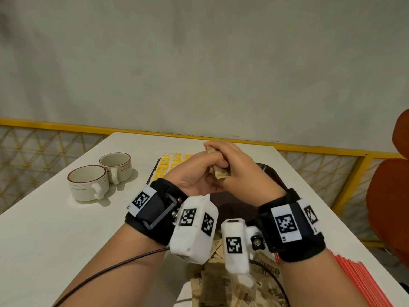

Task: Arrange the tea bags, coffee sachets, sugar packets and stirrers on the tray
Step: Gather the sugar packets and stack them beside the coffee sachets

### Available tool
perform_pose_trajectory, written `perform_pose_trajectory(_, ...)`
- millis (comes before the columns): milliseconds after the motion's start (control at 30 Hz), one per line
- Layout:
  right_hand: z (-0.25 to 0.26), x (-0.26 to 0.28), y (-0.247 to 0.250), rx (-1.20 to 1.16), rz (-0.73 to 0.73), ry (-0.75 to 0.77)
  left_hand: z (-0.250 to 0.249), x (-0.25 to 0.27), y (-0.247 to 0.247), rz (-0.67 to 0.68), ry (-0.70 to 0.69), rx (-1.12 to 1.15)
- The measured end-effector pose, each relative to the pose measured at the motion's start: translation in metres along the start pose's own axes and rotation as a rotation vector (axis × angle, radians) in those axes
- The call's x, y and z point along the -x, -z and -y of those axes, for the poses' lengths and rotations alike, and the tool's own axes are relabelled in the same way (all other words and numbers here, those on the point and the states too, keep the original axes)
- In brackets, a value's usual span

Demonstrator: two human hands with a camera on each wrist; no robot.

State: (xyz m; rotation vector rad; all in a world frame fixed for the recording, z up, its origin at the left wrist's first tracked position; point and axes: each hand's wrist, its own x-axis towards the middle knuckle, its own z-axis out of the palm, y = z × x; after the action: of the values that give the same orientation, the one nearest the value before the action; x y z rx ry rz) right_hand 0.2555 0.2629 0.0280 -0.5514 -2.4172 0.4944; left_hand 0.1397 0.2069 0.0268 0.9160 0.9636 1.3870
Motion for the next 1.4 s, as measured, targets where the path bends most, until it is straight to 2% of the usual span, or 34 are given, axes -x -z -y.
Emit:
perform_pose_trajectory(100,0.001,0.002,0.007,-0.108,-0.002,-0.032,-0.001,0.003,0.002,0.105,0.004,0.066)
perform_pose_trajectory(167,0.006,0.002,0.009,-0.04,-0.027,-0.008,0.001,0.002,0.005,0.147,-0.015,0.055)
perform_pose_trajectory(267,0.011,0.001,0.006,0.072,-0.067,-0.008,0.004,-0.001,0.006,0.166,-0.036,0.065)
perform_pose_trajectory(533,0.014,0.001,0.01,0.109,-0.123,-0.033,0.005,0.002,0.004,0.226,-0.104,0.056)
perform_pose_trajectory(767,0.008,0.009,0.032,-0.032,-0.054,0.106,-0.008,0.004,0.018,0.194,-0.133,-0.021)
perform_pose_trajectory(1033,0.009,0.009,0.036,-0.079,-0.047,0.152,-0.013,0.009,0.024,0.333,-0.087,-0.098)
perform_pose_trajectory(1200,0.007,0.01,0.035,-0.057,-0.046,0.081,-0.013,0.008,0.024,0.366,-0.068,-0.1)
perform_pose_trajectory(1333,-0.002,0.008,0.033,-0.014,0.018,-0.001,-0.014,0.008,0.025,0.374,-0.079,-0.083)
perform_pose_trajectory(1400,-0.004,0.008,0.032,-0.075,0.036,-0.021,-0.014,0.008,0.025,0.361,-0.082,-0.078)
